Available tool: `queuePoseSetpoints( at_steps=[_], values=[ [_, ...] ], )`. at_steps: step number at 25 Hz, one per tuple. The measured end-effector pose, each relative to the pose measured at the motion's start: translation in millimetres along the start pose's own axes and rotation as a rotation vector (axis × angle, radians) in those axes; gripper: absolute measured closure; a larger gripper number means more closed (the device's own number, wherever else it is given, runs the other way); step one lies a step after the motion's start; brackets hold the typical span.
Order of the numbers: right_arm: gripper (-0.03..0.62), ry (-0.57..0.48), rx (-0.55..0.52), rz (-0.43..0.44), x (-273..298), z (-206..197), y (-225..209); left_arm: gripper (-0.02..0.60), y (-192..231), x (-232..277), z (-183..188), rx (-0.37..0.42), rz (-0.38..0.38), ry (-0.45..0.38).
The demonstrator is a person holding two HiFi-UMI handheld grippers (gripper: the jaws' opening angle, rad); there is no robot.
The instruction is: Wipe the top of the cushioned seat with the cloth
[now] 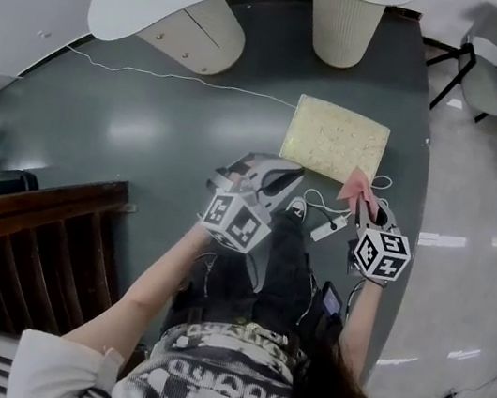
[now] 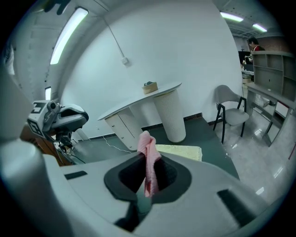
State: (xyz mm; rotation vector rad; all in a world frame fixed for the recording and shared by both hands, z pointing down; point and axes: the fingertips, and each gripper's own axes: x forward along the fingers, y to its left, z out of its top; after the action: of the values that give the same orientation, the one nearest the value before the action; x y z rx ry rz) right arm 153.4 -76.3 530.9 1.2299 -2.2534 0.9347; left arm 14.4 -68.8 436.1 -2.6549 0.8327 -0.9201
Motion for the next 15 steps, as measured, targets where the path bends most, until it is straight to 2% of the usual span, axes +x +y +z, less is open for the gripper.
queuePoseSetpoints(
  at_steps=[3,7,15],
  values=[
    [0.585,-0.005,-0.007,0.004,-6.8,5.0,8.8,0.574,-1.9,-6.8,3.0,-0.034,0.009,0.003],
    [0.585,-0.01,-0.015,0.0,-16.3,5.4,23.4,0.574,-4.0,-22.6,10.0,-0.041,0.019,-0.004],
    [0.585,-0.05,-0.035,0.006,-24.8,0.3,94.9,0.574,-14.5,-84.9,-0.4,-0.026,0.003,-0.042]
  ],
)
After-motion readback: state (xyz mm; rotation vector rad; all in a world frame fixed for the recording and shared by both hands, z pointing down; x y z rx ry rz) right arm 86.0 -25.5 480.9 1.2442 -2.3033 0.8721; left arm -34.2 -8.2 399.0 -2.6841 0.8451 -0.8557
